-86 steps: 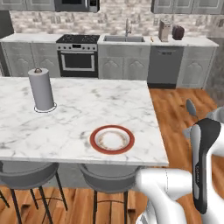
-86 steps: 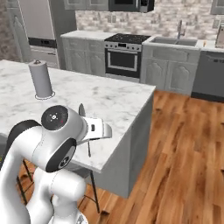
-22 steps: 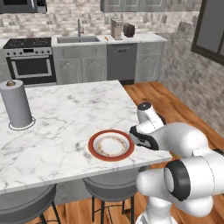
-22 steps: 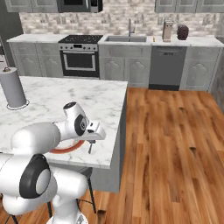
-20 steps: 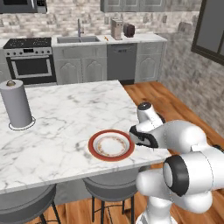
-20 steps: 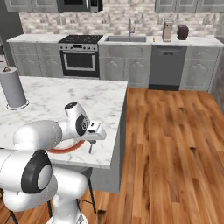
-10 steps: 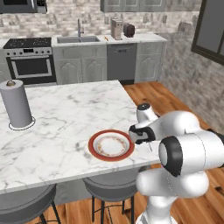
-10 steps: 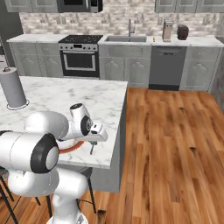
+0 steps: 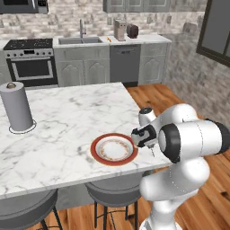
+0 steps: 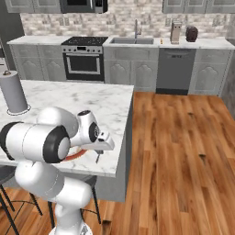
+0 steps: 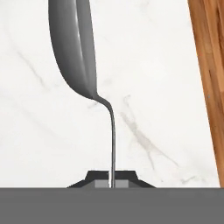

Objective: Take the fork and place it on the left side of the plate. Then take the spoon and place it on the right side of the plate. Make sure they're directly next to the plate.

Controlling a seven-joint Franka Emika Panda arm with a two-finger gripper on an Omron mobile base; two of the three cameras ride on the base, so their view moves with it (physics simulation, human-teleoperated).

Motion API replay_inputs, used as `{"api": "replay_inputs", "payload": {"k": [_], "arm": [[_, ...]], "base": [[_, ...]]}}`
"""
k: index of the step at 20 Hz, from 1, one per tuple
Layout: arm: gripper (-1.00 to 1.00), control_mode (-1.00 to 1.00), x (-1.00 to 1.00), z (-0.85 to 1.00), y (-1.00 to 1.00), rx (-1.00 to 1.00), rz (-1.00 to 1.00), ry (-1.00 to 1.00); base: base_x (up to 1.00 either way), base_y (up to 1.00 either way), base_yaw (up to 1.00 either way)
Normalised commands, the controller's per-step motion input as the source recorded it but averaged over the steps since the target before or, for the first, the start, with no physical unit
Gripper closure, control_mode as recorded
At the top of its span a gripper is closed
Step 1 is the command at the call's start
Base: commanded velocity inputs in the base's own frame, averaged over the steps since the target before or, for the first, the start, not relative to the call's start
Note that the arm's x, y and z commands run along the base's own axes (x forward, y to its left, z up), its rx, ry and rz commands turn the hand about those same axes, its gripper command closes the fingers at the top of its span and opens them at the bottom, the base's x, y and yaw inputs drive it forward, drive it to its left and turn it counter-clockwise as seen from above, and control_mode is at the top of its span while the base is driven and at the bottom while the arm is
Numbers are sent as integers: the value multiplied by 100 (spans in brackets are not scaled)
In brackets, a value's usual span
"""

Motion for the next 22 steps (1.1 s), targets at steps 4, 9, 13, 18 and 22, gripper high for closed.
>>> {"api": "replay_inputs", "payload": {"k": [4,9,13,18,22], "arm": [[-100,-100,23,-30,3,0,0,7],[-100,-100,3,-3,0,1,0,1],[-100,-100,-2,4,0,0,0,0],[-100,-100,-20,34,0,0,-1,0],[-100,-100,-29,61,0,0,-1,0]], "base": [[0,0,0],[0,0,0],[0,0,0],[0,0,0],[0,0,0]]}}
